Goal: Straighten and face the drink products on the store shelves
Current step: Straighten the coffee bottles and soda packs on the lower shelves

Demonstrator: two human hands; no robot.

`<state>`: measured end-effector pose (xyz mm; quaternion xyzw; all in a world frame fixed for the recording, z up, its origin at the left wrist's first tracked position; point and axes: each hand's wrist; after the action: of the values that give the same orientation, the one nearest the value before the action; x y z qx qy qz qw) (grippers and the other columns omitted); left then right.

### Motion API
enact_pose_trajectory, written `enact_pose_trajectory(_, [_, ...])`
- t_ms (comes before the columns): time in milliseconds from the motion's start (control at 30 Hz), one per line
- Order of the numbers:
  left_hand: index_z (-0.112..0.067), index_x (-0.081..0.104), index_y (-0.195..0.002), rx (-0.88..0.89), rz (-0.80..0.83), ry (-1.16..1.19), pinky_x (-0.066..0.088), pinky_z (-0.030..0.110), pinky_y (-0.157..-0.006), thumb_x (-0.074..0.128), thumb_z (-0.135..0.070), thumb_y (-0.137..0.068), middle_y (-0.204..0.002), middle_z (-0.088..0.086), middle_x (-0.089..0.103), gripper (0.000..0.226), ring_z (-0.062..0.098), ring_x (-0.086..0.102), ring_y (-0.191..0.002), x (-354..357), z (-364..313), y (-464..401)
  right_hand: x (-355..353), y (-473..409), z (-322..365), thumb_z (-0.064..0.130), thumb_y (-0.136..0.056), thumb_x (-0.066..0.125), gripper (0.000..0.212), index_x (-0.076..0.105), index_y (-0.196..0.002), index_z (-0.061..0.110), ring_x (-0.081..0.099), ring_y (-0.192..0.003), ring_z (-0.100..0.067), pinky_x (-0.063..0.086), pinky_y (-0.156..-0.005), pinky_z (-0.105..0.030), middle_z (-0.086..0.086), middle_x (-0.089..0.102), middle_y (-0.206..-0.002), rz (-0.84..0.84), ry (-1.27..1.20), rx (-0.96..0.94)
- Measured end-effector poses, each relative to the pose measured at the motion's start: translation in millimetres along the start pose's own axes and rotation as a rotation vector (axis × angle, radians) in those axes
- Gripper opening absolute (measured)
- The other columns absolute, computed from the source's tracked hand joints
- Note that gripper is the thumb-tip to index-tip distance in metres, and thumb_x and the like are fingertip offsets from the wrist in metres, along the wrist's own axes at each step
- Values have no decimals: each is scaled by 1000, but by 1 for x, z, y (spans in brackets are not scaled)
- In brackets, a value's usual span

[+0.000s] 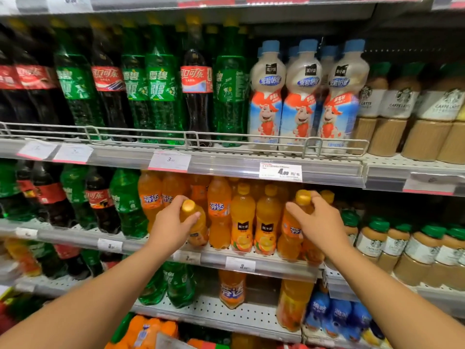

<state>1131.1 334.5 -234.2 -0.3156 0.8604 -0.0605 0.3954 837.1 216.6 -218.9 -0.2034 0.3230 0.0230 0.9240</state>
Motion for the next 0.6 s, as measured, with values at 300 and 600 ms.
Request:
enact_pose_trajectory(300, [-26, 55, -113, -46, -98, 125, 53, 38, -80, 65, -35, -90, -98, -6, 62, 27, 19, 60, -93, -10, 11, 3, 0, 47, 20, 61, -82, 55, 24, 52, -99, 44, 62, -81, -5, 50, -65, -27, 15, 64, -90, -5, 45, -138])
enact_pose_trajectory(600, [-23, 61, -112, 12, 19, 258, 53, 40, -80, 70, -36, -86, -100, 1, 68, 31, 24, 63, -92, -68, 77, -8, 34, 90, 135, 62, -80, 55, 18, 50, -93, 51, 60, -68, 4, 39, -55, -9, 30, 62, -84, -75, 113, -322])
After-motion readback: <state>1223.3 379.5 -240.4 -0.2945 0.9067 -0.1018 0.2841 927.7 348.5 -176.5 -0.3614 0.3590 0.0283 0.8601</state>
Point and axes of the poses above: each hand's wrist, its own y-axis away from the middle knuckle, its own x-axis out of the palm, z = x × y
